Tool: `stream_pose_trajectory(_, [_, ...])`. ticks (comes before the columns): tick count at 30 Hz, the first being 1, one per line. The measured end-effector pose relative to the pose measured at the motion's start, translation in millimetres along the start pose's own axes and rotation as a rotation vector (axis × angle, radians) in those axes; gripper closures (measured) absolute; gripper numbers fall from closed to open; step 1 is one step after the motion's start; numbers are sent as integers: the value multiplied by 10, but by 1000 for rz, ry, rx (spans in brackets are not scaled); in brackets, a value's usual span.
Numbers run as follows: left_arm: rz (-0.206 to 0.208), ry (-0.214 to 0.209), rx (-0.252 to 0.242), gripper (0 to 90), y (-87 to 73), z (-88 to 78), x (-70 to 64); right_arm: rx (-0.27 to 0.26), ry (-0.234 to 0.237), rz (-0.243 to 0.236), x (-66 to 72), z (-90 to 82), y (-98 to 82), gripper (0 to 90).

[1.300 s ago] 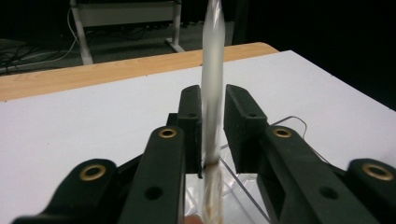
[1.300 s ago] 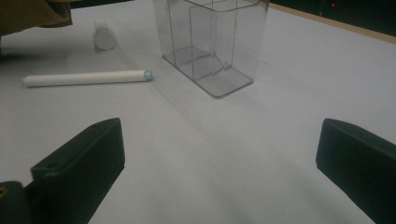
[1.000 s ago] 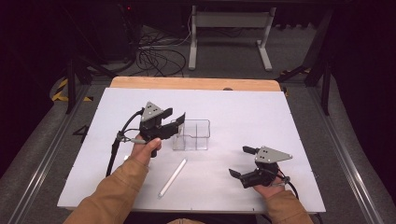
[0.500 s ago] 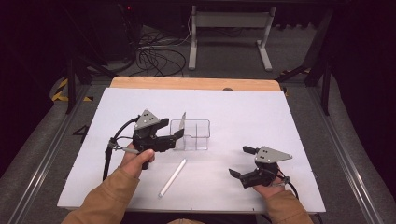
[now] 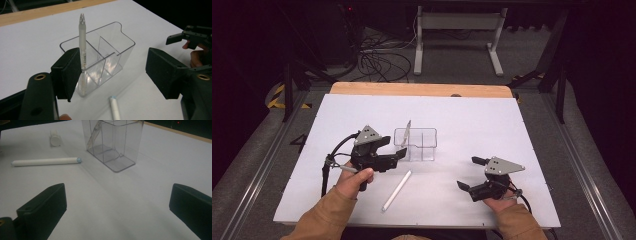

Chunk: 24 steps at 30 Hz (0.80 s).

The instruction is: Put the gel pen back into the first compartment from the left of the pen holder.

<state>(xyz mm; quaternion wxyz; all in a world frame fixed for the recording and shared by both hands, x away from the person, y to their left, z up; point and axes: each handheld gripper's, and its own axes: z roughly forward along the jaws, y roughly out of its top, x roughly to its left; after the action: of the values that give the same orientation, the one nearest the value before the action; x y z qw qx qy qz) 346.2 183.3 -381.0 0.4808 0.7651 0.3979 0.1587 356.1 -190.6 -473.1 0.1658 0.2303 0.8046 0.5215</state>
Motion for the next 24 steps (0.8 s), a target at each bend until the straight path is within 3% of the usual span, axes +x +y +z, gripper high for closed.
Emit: stream_pose_trajectory(24, [-31,-44,58,317,-79,3,-37,-1,1,-4,1,-1,0,17])
